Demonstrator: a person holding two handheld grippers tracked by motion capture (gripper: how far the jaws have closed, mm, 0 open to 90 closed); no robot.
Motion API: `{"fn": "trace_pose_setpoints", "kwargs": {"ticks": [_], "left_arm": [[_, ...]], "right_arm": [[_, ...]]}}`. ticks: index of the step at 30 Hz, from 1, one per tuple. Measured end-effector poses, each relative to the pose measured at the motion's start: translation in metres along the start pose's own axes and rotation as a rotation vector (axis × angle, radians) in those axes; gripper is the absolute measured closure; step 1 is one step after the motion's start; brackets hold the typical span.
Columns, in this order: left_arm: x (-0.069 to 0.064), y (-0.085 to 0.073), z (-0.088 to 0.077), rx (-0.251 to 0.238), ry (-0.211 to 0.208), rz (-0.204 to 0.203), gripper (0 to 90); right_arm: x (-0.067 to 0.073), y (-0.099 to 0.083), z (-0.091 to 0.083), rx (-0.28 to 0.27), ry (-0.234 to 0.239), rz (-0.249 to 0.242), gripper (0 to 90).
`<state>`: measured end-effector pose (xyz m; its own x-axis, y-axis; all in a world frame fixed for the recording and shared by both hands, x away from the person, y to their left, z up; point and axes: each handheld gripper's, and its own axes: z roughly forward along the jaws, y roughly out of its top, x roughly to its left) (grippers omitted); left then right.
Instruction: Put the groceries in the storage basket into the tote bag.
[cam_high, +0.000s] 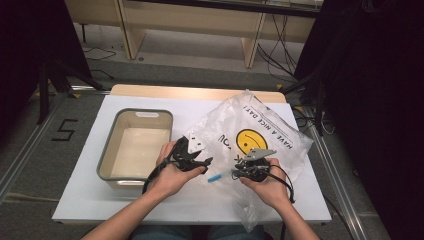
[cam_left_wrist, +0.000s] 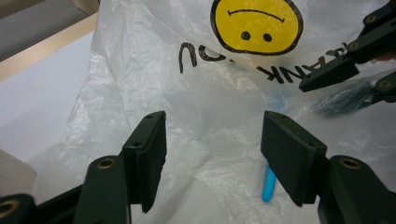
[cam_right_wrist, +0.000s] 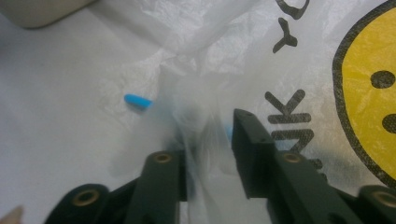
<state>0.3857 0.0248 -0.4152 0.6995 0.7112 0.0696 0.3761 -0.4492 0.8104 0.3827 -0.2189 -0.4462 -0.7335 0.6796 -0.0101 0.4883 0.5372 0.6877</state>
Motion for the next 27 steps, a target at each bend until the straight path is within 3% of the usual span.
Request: {"fn": "trace_pose_setpoints", "kwargs": {"ticks": [4, 6, 10, 14, 20, 22, 24, 27], "left_arm": [[0.000, -0.003, 0.002, 0.010, -0.002, -0.008, 40.4], [0.001, -0.004, 0.003, 0.016, -0.002, -0.009, 40.5], [0.002, -0.005, 0.005, 0.019, 0.001, -0.015, 40.7], [0.003, -0.005, 0.004, 0.019, 0.005, -0.015, 41.0], [0.003, -0.006, 0.003, 0.016, 0.006, -0.017, 41.0], [0.003, -0.006, 0.002, 0.015, 0.004, -0.018, 41.0], [0.004, -0.006, 0.002, 0.009, 0.006, -0.024, 41.0], [0.005, -0.006, 0.001, 0.010, 0.010, -0.029, 41.1]], "right_arm": [[-0.004, 0.000, -0.012, -0.059, 0.029, 0.043, 51.4], [-0.008, 0.001, -0.024, -0.101, 0.014, 0.055, 46.2], [-0.018, 0.001, -0.053, -0.206, -0.017, 0.098, 42.2], [-0.030, -0.003, -0.076, -0.267, -0.045, 0.142, 41.1], [-0.036, -0.009, -0.086, -0.255, -0.023, 0.153, 40.2], [-0.038, -0.012, -0.086, -0.258, 0.011, 0.164, 40.2], [-0.036, -0.013, -0.086, -0.226, 0.068, 0.138, 40.1], [-0.033, -0.014, -0.085, -0.199, 0.079, 0.131, 40.8]]}}
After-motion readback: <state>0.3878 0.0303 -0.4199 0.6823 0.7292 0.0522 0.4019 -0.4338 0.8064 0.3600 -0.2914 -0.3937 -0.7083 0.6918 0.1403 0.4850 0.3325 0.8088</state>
